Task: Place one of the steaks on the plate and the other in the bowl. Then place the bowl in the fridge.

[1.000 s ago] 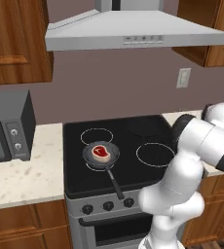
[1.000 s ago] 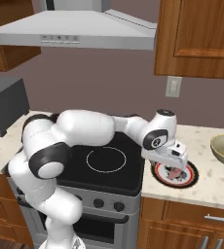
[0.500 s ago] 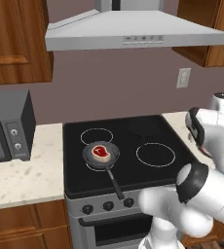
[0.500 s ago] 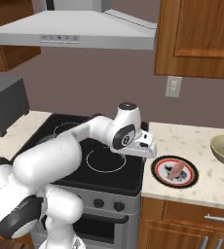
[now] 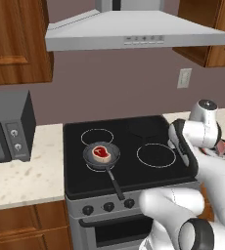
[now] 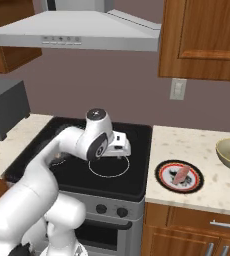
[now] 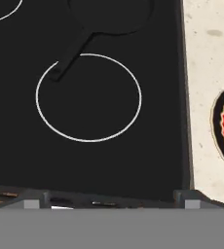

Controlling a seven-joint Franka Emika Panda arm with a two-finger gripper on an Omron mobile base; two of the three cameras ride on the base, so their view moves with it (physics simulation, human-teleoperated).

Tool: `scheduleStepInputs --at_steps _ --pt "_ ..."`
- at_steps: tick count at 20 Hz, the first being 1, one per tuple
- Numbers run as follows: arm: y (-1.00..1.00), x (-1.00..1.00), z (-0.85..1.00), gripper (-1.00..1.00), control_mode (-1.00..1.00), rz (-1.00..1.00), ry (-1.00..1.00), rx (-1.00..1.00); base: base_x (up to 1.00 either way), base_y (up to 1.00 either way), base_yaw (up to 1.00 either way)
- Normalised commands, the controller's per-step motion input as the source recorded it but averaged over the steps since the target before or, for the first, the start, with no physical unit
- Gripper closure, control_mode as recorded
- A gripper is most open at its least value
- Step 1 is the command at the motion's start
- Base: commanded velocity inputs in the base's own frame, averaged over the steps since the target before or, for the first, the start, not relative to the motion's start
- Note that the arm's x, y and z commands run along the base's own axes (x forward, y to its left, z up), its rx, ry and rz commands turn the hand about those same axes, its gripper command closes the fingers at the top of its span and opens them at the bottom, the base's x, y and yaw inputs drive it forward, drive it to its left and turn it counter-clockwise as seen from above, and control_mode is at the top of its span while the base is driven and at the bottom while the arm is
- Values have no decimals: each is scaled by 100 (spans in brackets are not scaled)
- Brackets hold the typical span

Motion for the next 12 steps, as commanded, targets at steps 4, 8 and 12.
scheduleStepInputs --at_steps 4,8,12 --pt "90 -1 47 -100 -100 20 -3 -1 0 0 0" --pt "95 3 12 -100 -100 19 -4 -3 0 0 0" --pt "100 18 2 -100 -100 17 0 -14 0 0 0"
